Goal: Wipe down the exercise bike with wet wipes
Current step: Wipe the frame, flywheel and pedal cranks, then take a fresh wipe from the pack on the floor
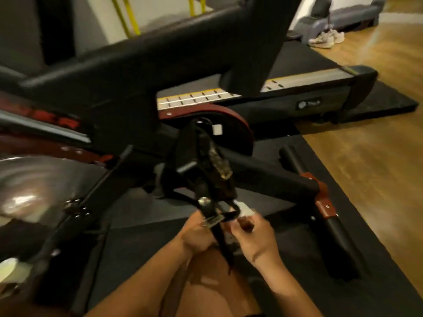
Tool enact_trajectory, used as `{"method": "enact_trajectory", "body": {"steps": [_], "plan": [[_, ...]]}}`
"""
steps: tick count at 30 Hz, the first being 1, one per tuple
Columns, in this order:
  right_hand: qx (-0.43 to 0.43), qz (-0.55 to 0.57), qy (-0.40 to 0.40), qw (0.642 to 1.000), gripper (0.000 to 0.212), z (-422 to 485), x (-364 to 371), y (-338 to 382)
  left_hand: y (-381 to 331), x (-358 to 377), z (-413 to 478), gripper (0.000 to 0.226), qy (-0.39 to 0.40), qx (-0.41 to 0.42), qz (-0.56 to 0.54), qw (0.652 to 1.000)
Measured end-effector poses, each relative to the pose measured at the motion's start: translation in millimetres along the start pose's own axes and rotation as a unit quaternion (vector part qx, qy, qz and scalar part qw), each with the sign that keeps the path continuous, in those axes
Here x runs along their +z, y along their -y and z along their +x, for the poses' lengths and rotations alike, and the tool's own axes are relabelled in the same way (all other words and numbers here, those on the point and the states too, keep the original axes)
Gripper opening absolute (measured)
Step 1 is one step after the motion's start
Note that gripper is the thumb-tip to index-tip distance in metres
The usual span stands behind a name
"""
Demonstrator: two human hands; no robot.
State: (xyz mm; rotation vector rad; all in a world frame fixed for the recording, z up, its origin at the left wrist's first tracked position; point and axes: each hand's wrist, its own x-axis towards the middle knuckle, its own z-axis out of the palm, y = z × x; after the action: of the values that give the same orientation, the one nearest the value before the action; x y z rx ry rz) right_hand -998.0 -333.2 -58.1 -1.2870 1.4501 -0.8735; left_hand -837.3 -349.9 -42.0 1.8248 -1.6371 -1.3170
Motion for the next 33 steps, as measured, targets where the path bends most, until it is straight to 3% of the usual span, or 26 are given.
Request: {"method": "enact_trajectory", "body": {"steps": [2, 5, 9, 11, 14, 16, 19, 23, 25, 27, 30, 33], "plan": [[0.001, 0.032, 0.019, 0.999, 0.011, 2.9, 23.1, 13.8, 8.8, -21.4, -12.9, 0.007, -0.031, 0.026, 0.026, 0.999], [0.005, 0.064, 0.133, 0.989, 0.016, -2.8, 79.9, 55.3, 32.1, -77.5, -49.5, 0.01, -0.154, 0.002, -0.038, 0.987], [-0.034, 0.01, 0.226, 0.973, 0.008, -16.6, 156.7, 100.6, 59.5, -145.1, -98.8, 0.021, -0.328, -0.045, -0.181, 0.926], [-0.042, 0.045, 0.24, 0.969, 0.006, -26.4, 195.8, 116.7, 76.2, -165.7, -120.5, 0.011, -0.349, -0.056, -0.235, 0.906], [-0.005, 0.113, 0.264, 0.958, 0.005, -33.3, 249.2, 135.7, 105.9, -186.9, -145.7, 0.021, -0.37, -0.057, -0.273, 0.886], [0.069, 0.198, 0.291, 0.933, 0.014, -37.0, 279.5, 142.7, 124.4, -197.4, -162.4, 0.011, -0.424, -0.042, -0.334, 0.841], [0.16, 0.286, 0.285, 0.901, 0.02, -43.5, 318.0, 148.4, 146.9, -208.4, -177.5, 0.015, -0.456, -0.044, -0.501, 0.734], [0.15, 0.26, 0.321, 0.898, 0.022, -51.1, 346.1, 148.7, 170.0, -215.5, -187.4, 0.012, -0.474, -0.063, -0.598, 0.643], [0.127, 0.187, 0.349, 0.909, 0.019, -49.2, 347.4, 154.0, 182.6, -224.0, -192.5, 0.013, -0.521, -0.075, -0.551, 0.648], [0.102, 0.155, 0.372, 0.909, 0.017, -42.3, 350.2, 162.3, 190.5, -238.6, -200.7, 0.011, -0.546, -0.075, -0.479, 0.683], [0.079, 0.178, 0.37, 0.908, 0.019, -28.5, 354.7, 180.1, 195.2, -262.1, -208.5, 0.013, -0.516, -0.067, -0.39, 0.76], [0.115, 0.228, 0.346, 0.903, 0.029, -19.1, 361.1, 200.5, 204.9, -281.4, -213.7, 0.013, -0.436, -0.048, -0.317, 0.841]]}}
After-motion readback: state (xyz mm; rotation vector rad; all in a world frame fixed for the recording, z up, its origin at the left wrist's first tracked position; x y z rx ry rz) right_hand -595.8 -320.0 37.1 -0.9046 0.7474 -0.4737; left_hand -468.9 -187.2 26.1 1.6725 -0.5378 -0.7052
